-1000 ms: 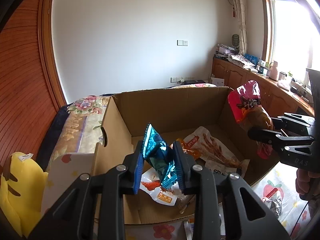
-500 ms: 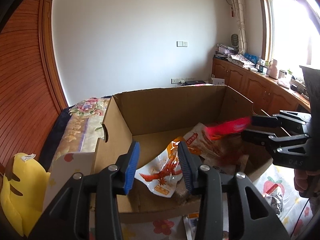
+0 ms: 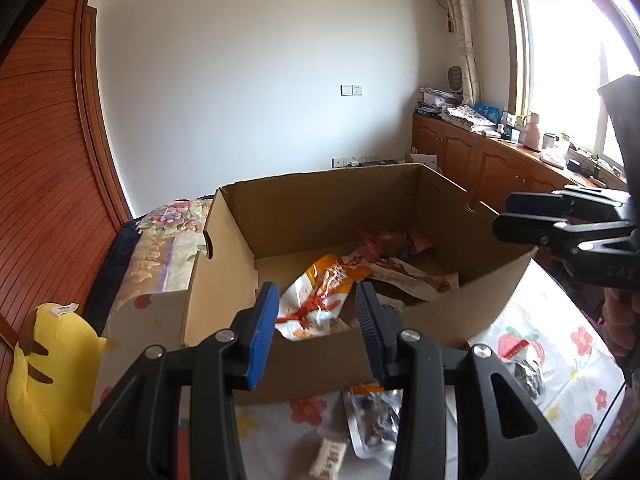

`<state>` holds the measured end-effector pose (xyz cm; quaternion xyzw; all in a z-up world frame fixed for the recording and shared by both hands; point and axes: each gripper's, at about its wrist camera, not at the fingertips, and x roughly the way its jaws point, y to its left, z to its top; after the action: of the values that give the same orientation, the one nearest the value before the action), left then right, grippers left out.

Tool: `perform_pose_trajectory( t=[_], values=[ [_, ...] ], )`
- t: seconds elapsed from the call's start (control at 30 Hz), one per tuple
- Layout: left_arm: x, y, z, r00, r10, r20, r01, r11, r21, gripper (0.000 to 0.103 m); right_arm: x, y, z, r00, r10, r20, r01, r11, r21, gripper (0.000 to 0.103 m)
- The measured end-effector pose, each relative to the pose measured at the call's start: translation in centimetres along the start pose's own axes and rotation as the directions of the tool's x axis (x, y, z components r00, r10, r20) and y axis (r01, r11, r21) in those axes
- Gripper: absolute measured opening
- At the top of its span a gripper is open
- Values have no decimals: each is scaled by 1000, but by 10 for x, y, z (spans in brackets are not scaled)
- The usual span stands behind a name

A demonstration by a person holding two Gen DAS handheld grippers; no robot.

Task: Organize snacks
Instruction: 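Open both grippers to drop the candy and squid packet into the box, then move the left gripper to the silver orange-label pouch while the right gripper approaches the white foil pouch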

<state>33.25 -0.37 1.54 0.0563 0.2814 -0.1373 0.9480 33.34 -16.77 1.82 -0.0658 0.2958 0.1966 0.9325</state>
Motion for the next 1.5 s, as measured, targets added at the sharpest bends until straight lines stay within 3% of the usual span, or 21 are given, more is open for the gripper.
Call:
perform_pose_trajectory(
  t=[0.3, 0.67, 0.77, 0.87, 1.5],
  values=[
    [-18, -16, -25, 999, -28, -30, 28, 1000, -3, 41, -43, 11, -24, 1000, -9, -9, 9, 1000, 1, 49],
    [-14, -35, -53, 994, -52, -99, 52, 999, -2, 45, -57, -3, -80, 995, -48, -84, 56, 995, 84, 51],
    [-9, -38, -59, 991, -59, -117, 58, 998, -8, 45, -52, -9, -97, 992, -65, -111, 77, 992, 102, 62],
    [-5, -42, -66, 989, -64, -133, 63, 998, -10, 45, -40, -12, -113, 985, -72, -157, 91, 989, 120, 66],
    [10, -46, -83, 978, -89, -191, 87, 996, -18, 48, 12, -11, -147, 947, -89, -308, 138, 980, 143, 68]
  ],
)
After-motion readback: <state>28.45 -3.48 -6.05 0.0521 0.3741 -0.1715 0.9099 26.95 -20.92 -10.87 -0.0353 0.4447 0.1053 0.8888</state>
